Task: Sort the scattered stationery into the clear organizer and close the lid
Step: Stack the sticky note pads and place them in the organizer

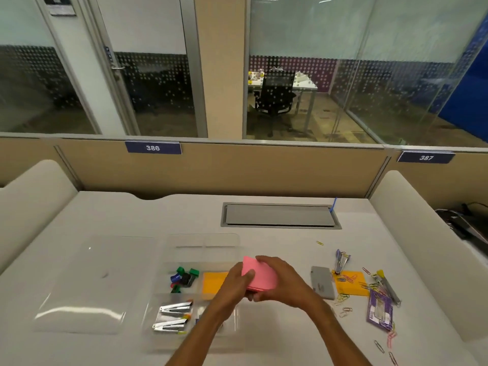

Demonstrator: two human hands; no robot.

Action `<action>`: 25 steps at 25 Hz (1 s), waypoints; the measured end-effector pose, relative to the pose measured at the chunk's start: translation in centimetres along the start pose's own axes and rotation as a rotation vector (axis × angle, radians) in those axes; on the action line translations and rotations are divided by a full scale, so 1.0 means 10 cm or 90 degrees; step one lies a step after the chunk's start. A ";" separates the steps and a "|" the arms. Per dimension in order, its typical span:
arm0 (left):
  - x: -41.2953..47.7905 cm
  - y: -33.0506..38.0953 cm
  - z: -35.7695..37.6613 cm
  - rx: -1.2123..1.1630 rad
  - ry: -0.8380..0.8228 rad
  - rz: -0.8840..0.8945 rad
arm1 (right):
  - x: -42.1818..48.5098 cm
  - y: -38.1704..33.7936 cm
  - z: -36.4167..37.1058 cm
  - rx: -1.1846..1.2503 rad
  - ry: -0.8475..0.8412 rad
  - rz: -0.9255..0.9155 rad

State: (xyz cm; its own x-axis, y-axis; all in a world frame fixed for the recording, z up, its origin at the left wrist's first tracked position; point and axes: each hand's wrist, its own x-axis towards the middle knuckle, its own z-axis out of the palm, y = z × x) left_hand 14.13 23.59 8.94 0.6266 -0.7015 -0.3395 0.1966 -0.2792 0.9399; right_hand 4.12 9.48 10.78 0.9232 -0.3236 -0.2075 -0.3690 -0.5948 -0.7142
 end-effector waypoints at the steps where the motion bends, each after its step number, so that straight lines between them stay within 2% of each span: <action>1: -0.03 -0.05 -0.13 0.011 0.013 -0.007 | 0.05 -0.05 0.09 -0.020 -0.011 -0.011; 5: -0.10 -0.19 -0.56 0.047 0.044 -0.057 | 0.24 -0.27 0.45 -0.041 -0.032 -0.034; 7: -0.04 -0.29 -0.72 0.064 0.104 -0.077 | 0.31 -0.31 0.59 -0.055 -0.037 -0.025; 10: 0.12 -0.40 -0.88 0.112 0.210 -0.095 | 0.36 -0.26 0.68 -0.062 -0.010 0.047; 12: 0.25 -0.46 -0.93 0.163 0.233 -0.099 | 0.31 -0.16 0.71 -0.060 -0.003 0.091; 20: 0.47 -0.58 -0.78 0.311 0.183 -0.110 | 0.05 0.14 0.94 -0.037 -0.048 0.200; 25: 0.40 -0.53 -0.75 0.486 0.166 -0.063 | -0.05 0.25 0.97 -0.025 -0.043 0.216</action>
State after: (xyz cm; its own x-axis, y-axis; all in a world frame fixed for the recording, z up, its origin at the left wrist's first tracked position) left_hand 21.23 27.22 2.89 0.8077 -0.5007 -0.3113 -0.2493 -0.7686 0.5892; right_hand 3.81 15.33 2.63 0.7514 -0.4597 -0.4734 -0.6591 -0.4902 -0.5703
